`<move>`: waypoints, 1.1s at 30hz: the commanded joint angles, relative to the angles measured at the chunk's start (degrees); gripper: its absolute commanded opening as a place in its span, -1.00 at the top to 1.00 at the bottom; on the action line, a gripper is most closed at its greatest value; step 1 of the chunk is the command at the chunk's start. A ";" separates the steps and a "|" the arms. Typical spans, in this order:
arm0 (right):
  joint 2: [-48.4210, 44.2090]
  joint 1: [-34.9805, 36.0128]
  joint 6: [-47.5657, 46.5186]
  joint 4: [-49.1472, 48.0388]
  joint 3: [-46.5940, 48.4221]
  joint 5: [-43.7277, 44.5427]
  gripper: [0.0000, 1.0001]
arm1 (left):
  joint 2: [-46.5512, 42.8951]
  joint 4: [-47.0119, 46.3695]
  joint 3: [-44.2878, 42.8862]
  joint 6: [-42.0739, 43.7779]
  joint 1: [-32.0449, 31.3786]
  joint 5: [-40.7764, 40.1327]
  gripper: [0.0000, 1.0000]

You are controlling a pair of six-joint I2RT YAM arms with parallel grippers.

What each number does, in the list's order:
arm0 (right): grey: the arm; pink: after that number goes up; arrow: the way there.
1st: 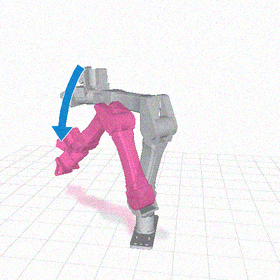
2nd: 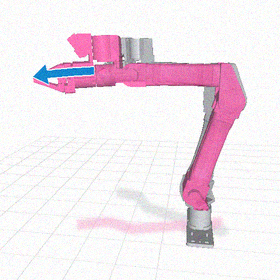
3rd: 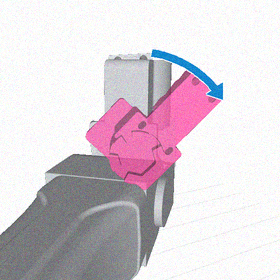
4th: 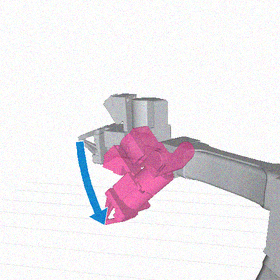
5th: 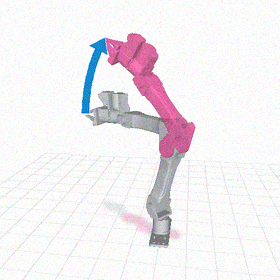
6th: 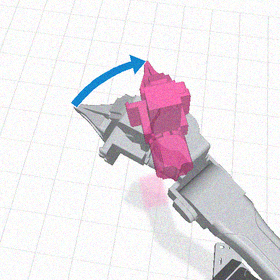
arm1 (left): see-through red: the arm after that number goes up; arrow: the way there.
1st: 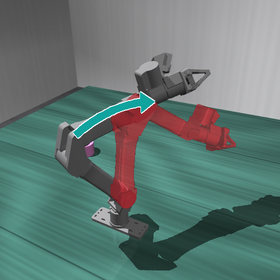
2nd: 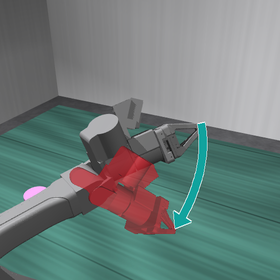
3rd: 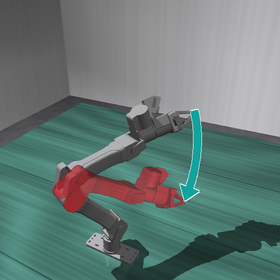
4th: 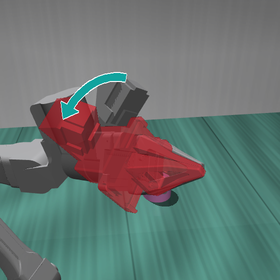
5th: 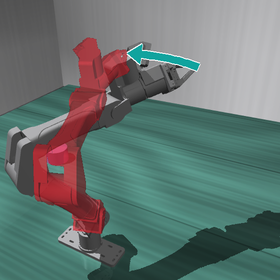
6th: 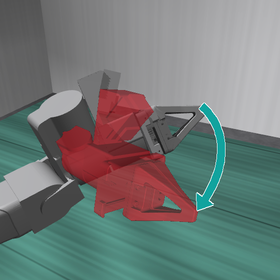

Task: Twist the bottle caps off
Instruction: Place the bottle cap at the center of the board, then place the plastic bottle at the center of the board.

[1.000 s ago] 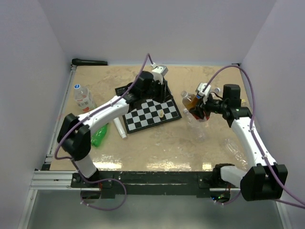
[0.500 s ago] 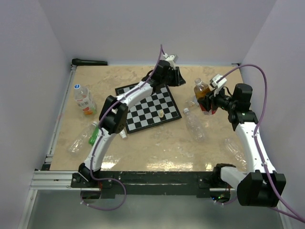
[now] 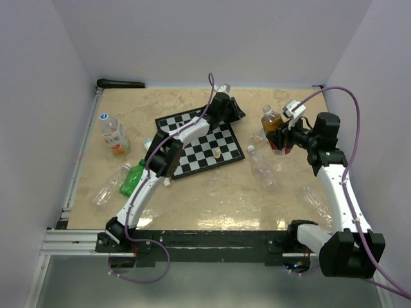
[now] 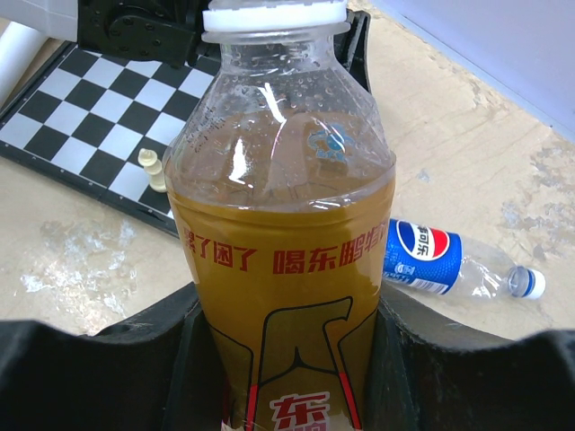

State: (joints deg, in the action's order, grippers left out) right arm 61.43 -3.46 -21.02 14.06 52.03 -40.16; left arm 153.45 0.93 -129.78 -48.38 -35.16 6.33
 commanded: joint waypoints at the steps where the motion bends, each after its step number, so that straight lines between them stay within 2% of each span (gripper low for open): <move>1: -0.79 -0.58 0.54 -2.20 0.00 -1.23 0.92 | -0.16 -2.78 -3.82 -1.90 0.26 -3.25 0.24; 7: -0.87 -0.75 0.54 -2.29 -0.17 -1.94 0.91 | -2.27 -1.81 -3.82 0.30 0.44 -3.87 -0.18; 14: -0.87 -1.11 1.15 -2.20 -0.53 -4.39 0.91 | -9.73 -1.80 -0.23 6.00 0.44 -2.29 -0.26; 17: -0.78 -1.37 1.94 -2.46 -0.53 -5.36 0.91 | -19.02 -5.66 8.72 11.89 0.44 -0.45 -0.37; 22: 0.09 -1.37 4.14 -2.12 0.96 -8.25 0.90 | -39.15 -14.19 31.21 21.91 0.44 2.37 -0.64; 25: 2.02 -1.37 4.93 0.78 4.12 -12.30 0.91 | -50.14 -19.80 45.80 24.91 0.44 8.58 -0.99; 28: 4.48 -1.37 7.73 2.89 7.11 -16.17 0.90 | -58.06 -26.74 57.31 22.56 0.18 17.11 -1.00; 30: 6.15 -1.37 13.16 2.03 8.43 -17.40 0.88 | -60.97 -33.94 64.44 18.87 -0.70 21.51 -1.00; 33: 6.86 -1.37 24.14 -2.62 7.92 -17.41 0.85 | -63.53 -40.81 72.10 17.97 -4.29 23.99 -1.00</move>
State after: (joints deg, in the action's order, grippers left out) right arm 68.07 -4.58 -10.90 15.84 57.69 -53.78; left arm 89.54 -28.75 -66.57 -28.73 -35.90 21.96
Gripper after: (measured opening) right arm 0.502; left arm 0.997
